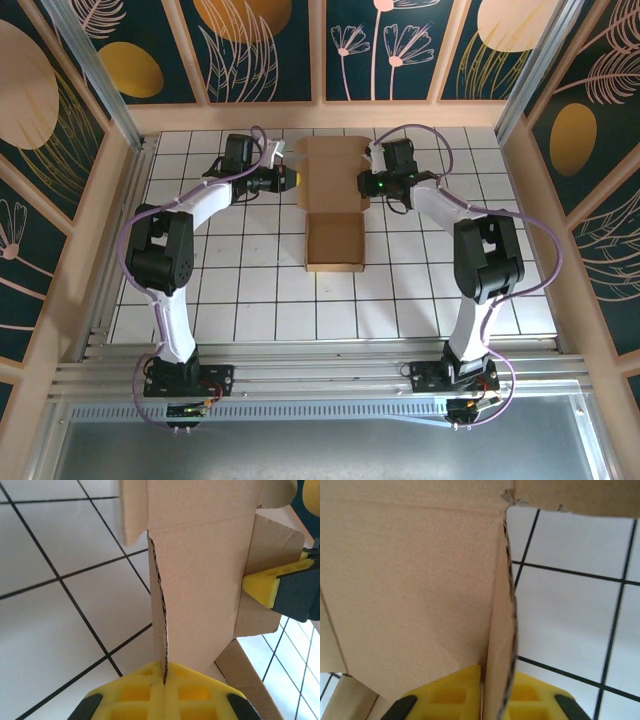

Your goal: Fold the paper box

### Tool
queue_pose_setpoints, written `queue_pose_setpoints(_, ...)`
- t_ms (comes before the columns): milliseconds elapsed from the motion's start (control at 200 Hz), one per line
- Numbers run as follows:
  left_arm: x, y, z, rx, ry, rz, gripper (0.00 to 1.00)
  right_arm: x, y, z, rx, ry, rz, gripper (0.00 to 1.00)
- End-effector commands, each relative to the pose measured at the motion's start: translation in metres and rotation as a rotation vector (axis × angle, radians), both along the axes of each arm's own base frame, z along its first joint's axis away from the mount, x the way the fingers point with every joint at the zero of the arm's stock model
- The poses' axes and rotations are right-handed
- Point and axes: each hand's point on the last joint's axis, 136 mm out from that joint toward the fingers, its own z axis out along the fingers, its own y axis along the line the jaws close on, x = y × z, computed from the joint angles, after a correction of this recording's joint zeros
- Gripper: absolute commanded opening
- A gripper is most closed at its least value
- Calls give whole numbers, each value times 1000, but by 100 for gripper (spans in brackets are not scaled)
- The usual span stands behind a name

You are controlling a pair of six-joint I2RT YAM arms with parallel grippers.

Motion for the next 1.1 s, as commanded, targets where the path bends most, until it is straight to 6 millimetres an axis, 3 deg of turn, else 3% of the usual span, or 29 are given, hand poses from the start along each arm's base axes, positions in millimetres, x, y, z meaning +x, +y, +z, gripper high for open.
queue_pose_setpoints(0, -9, -16, 30, 17, -147, -55, 1, 4, 12, 37, -43, -180, -12, 6)
queue_pose_setpoints(130, -14, -23, 57, 59, -340, -44, 0, 2, 17, 48, -83, -287, -66, 4)
queue_pose_setpoints(310, -47, -33, 84, 48, -654, -41, 0, -2, 12, 59, -101, -464, -145, 0)
queue_pose_setpoints(440, -65, -35, 106, -13, -806, -35, 0, -5, 11, 78, -112, -635, -197, 0)
queue_pose_setpoints(465, -70, -35, 96, -12, -796, -40, 1, -7, 13, 81, -112, -662, -205, 0)
queue_pose_setpoints(586, -78, -37, 86, -40, -801, -33, 1, -21, 19, 87, -106, -753, -225, 0)
queue_pose_setpoints(821, -105, -42, 64, -21, -854, -33, 0, -66, 17, 79, -98, -898, -248, 1)
queue_pose_setpoints(871, -108, -40, 63, -21, -868, -25, 0, -74, 18, 77, -86, -909, -248, 8)
queue_pose_setpoints(921, -109, -39, 62, -11, -896, -21, 0, -79, 17, 73, -76, -901, -249, 21)
queue_pose_setpoints(1026, -110, -36, 58, 58, -968, -38, 0, -90, 13, 68, -73, -855, -248, 77)
queue_pose_setpoints(1071, -111, -37, 57, 88, -998, -61, 0, -95, 8, 66, -70, -826, -252, 94)
queue_pose_setpoints(1096, -111, -38, 57, 103, -1015, -74, 0, -99, 6, 64, -69, -806, -242, 98)
